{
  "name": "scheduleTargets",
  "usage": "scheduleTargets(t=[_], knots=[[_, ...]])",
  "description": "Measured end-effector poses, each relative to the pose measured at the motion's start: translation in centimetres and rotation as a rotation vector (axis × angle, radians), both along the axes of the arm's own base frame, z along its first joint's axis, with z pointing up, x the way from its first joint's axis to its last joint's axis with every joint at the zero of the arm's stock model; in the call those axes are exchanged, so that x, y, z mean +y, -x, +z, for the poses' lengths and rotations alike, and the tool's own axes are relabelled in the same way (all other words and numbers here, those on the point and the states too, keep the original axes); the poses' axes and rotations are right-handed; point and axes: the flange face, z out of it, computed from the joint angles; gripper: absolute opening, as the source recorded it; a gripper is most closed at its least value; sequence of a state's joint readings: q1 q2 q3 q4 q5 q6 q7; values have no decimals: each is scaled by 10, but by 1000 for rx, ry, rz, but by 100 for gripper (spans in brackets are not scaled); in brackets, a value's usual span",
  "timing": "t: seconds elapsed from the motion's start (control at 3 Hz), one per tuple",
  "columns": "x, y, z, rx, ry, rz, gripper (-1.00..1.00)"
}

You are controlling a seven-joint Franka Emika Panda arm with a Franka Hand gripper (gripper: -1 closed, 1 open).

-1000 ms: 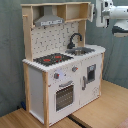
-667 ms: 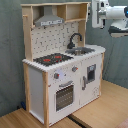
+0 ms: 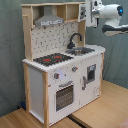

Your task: Play with the kitchen

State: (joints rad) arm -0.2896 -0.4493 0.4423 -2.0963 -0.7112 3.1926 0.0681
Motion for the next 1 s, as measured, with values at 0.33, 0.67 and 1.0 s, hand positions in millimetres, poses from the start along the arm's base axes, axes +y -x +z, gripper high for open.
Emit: scheduleTargets(t=[0.33,0.67,1.0], knots=[[7,-20,1,8,-8,18,-100],[10,-40,-3,22,-14,31,-100],[15,-59,-1,45,-19,31,-100]])
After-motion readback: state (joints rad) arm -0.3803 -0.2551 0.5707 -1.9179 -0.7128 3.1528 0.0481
